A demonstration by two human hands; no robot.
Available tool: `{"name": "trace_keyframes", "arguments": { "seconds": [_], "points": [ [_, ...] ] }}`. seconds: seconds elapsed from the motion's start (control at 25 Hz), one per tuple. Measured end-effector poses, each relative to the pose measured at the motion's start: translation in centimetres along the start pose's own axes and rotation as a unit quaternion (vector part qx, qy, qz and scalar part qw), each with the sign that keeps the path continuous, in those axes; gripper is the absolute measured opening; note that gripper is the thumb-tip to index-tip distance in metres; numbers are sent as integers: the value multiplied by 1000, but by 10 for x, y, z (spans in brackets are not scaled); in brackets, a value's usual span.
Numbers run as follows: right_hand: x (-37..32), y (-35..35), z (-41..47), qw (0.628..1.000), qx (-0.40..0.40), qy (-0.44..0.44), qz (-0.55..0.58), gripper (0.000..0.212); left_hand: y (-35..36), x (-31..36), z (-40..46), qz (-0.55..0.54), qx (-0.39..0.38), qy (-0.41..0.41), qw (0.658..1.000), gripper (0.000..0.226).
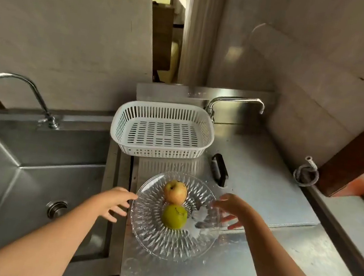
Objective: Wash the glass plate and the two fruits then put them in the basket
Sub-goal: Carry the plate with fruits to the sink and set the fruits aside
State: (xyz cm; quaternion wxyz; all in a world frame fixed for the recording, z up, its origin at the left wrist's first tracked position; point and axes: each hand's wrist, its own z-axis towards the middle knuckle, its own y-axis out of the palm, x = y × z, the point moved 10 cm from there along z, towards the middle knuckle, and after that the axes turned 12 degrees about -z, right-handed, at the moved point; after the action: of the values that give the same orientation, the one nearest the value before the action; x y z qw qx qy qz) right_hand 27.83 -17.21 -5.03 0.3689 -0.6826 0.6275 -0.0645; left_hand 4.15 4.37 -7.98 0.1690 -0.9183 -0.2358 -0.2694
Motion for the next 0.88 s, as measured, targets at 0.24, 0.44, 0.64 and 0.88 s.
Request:
{"name": "trace_keyframes", "arguments": {
  "seconds": [0.24, 0.44, 0.64, 0.88],
  "points": [
    [9, 9, 15, 996, 9, -4, 87, 28, 17, -12, 10, -164, 1, -9, 986, 49],
    [4, 10, 30, 998, 45, -27, 36, 40, 24, -9, 7, -182, 11, 9, 983, 42],
    [6, 13, 36, 995, 70, -60, 27, 41, 22, -18, -2, -192, 19, 5, 981, 58],
    [-18, 26, 24, 993, 21, -80, 90, 48, -4, -34, -18, -236, 15, 23, 971, 60]
  ]
}}
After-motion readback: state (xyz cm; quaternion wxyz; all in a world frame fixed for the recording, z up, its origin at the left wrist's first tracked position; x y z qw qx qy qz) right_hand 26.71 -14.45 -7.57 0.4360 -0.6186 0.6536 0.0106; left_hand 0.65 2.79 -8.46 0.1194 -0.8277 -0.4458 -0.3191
